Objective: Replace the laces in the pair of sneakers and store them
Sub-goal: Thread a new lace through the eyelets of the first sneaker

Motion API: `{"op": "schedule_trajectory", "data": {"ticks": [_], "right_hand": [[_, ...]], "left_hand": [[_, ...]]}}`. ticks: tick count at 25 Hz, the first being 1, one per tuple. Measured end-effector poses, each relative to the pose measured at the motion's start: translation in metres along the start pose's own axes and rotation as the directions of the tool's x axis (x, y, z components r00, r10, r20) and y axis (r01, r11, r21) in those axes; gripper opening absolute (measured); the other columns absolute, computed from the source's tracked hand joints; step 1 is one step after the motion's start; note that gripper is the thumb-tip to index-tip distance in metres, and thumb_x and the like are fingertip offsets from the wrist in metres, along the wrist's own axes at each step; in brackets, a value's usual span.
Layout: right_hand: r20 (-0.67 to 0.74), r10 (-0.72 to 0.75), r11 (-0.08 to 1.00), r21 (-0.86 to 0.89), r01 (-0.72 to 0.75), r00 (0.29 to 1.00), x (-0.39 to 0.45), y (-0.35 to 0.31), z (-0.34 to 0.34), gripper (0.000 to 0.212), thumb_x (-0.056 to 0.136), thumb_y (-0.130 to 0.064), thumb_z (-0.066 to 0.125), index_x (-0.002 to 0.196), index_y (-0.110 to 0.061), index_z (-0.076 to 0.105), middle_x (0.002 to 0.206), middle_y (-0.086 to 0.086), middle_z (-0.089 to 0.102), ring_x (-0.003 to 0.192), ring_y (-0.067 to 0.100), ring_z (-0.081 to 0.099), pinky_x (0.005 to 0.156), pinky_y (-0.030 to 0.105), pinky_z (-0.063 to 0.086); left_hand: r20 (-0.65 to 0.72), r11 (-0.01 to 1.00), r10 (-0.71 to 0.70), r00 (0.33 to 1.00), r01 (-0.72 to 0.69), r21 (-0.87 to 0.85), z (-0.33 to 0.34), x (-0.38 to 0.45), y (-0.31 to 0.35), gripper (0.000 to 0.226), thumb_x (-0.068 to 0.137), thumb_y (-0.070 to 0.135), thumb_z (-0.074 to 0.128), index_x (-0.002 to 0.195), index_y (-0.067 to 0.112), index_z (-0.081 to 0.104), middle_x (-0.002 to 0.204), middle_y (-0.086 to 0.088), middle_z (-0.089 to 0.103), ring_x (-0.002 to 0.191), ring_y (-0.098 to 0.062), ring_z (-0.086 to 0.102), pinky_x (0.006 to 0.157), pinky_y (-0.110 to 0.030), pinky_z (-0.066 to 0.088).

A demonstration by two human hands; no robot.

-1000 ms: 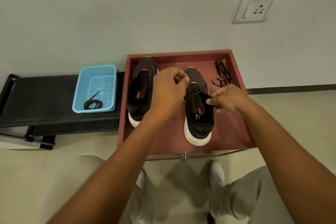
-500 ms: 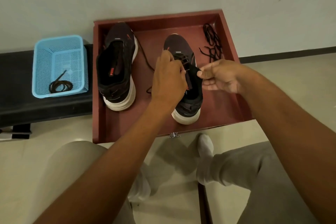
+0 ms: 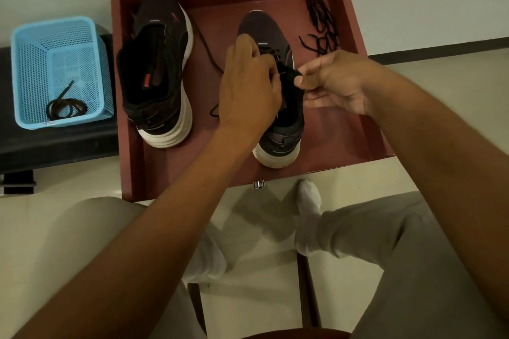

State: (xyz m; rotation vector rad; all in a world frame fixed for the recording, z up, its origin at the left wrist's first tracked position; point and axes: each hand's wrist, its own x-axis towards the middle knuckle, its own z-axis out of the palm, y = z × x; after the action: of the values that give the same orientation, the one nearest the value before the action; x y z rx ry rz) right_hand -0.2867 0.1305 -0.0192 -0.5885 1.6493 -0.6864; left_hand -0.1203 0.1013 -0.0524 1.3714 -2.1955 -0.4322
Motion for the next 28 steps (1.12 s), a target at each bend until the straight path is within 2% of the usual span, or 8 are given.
{"op": "schedule_trajectory", "data": {"ticks": [5,11,15,19,21,23,24,28], "right_hand": [[-0.055,-0.035,0.997,-0.066,0.031,0.998,-0.003,-0.002,0.004,0.028,0.094,-0.003,0.072,0.121,-0.007,0.069,0.107,0.012,0.073,0.089,0.021,0.069,0.064,0.027,0.062],[-0.086,-0.130,0.973,-0.203,0.111,0.988,-0.006,-0.002,0.009,0.020,0.094,-0.005,0.071,0.114,-0.008,0.073,0.101,0.009,0.076,0.087,0.020,0.074,0.067,0.025,0.062],[-0.074,-0.256,0.889,-0.409,0.205,0.964,-0.008,-0.004,0.013,0.012,0.096,-0.009,0.069,0.104,-0.011,0.079,0.093,0.008,0.077,0.084,0.023,0.076,0.073,0.030,0.063],[-0.042,-0.365,0.710,-0.659,0.249,0.930,-0.009,-0.003,0.017,0.014,0.098,-0.019,0.068,0.095,-0.011,0.079,0.085,0.009,0.075,0.079,0.023,0.074,0.079,0.037,0.063],[-0.044,-0.343,0.786,-0.559,0.262,0.938,-0.008,-0.004,0.012,0.022,0.103,-0.022,0.062,0.095,-0.008,0.077,0.083,0.013,0.075,0.075,0.026,0.075,0.077,0.040,0.064],[-0.055,-0.259,0.913,-0.340,0.226,0.964,-0.008,-0.005,0.007,0.023,0.107,-0.018,0.054,0.104,-0.008,0.075,0.083,0.015,0.075,0.069,0.022,0.075,0.067,0.034,0.064],[-0.060,-0.253,0.927,-0.301,0.224,0.966,-0.007,-0.006,0.006,0.021,0.106,-0.014,0.054,0.106,-0.009,0.074,0.083,0.013,0.074,0.064,0.019,0.073,0.062,0.031,0.062],[-0.128,-0.318,0.892,-0.375,0.251,0.939,0.001,-0.004,0.013,0.015,0.097,-0.005,0.065,0.088,-0.013,0.075,0.073,0.008,0.074,0.055,0.015,0.068,0.060,0.033,0.061]], "left_hand": [[0.019,0.999,0.030,0.999,-0.030,0.014,0.001,0.002,0.000,0.011,0.089,0.016,0.069,0.087,0.005,0.071,0.106,-0.011,0.052,0.100,-0.023,0.052,0.072,-0.024,0.038],[0.014,0.988,0.115,0.993,-0.116,0.099,0.001,0.005,0.001,0.013,0.089,0.016,0.066,0.082,0.005,0.066,0.108,-0.010,0.053,0.099,-0.023,0.051,0.070,-0.025,0.040],[0.000,0.983,0.151,0.989,-0.150,0.109,0.004,0.007,0.001,0.016,0.088,0.013,0.065,0.074,0.005,0.061,0.104,-0.012,0.054,0.096,-0.026,0.051,0.067,-0.032,0.046],[0.011,0.980,0.179,0.984,-0.179,0.084,0.008,0.008,-0.002,0.017,0.087,0.014,0.066,0.074,0.004,0.062,0.101,-0.013,0.054,0.093,-0.028,0.051,0.068,-0.039,0.048],[0.005,0.985,0.162,0.987,-0.162,0.062,0.010,0.008,-0.005,0.014,0.087,0.014,0.069,0.077,0.004,0.066,0.099,-0.010,0.053,0.093,-0.027,0.050,0.070,-0.042,0.049],[-0.004,0.991,0.132,0.991,-0.132,0.023,0.011,0.007,-0.008,0.011,0.086,0.014,0.073,0.083,0.004,0.072,0.099,-0.008,0.053,0.095,-0.026,0.050,0.072,-0.042,0.049],[-0.008,0.993,0.118,0.993,-0.118,-0.001,0.010,0.006,-0.008,0.010,0.086,0.014,0.075,0.085,0.005,0.074,0.099,-0.007,0.054,0.096,-0.025,0.050,0.074,-0.043,0.049],[0.021,0.998,0.064,0.998,-0.064,-0.029,0.007,0.005,-0.009,0.016,0.083,0.020,0.080,0.094,0.009,0.076,0.104,-0.004,0.058,0.106,-0.025,0.052,0.083,-0.044,0.049]]}}
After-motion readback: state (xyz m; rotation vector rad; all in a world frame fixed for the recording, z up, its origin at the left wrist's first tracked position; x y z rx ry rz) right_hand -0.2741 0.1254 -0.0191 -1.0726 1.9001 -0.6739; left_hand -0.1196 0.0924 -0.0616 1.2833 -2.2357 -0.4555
